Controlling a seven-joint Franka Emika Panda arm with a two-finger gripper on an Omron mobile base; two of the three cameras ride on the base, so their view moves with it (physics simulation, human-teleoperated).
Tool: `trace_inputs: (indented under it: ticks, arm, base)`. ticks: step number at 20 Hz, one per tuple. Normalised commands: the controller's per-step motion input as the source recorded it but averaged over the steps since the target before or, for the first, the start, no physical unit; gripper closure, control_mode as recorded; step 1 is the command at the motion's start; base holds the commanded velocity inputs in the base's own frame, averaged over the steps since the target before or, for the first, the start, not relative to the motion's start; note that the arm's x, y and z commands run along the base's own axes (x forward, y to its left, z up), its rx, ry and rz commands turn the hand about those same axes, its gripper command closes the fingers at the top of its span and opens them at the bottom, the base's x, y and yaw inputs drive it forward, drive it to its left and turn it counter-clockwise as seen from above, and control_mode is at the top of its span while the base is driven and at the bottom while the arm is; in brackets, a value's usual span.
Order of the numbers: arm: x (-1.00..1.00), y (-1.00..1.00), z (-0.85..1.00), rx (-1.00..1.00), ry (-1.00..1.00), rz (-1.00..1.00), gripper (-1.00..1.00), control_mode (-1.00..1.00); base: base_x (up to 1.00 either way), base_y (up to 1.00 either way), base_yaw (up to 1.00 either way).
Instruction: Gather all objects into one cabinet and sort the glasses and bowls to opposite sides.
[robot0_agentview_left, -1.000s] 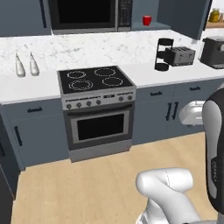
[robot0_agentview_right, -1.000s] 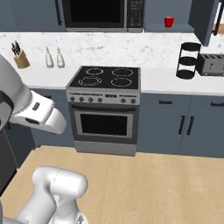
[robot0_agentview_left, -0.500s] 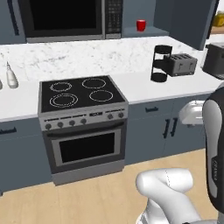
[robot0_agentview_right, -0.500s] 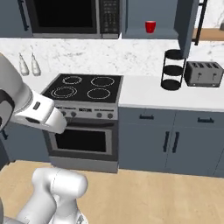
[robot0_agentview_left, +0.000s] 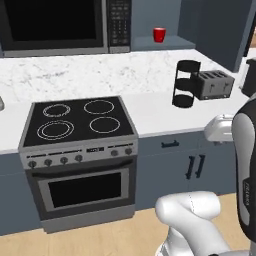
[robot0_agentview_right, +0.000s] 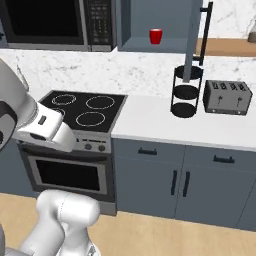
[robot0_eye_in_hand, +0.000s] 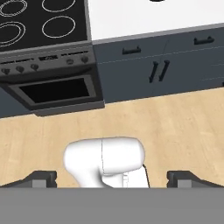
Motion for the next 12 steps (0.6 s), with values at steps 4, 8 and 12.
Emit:
trace_inputs:
  ticks: [4, 8, 12]
  arm:
    - [0.0, 0.0, 0.0, 0.0, 0.0, 0.0, -1.0, 1.0]
    - [0.0, 0.0, 0.0, 0.0, 0.0, 0.0, -1.0, 1.0]
    - [0.0, 0.0, 0.0, 0.0, 0.0, 0.0, -1.0, 1.0]
  base:
    - [0.68, -0.59, 0.19]
    - [0.67, -0.48, 0.16]
    - [0.67, -0.41, 0.11]
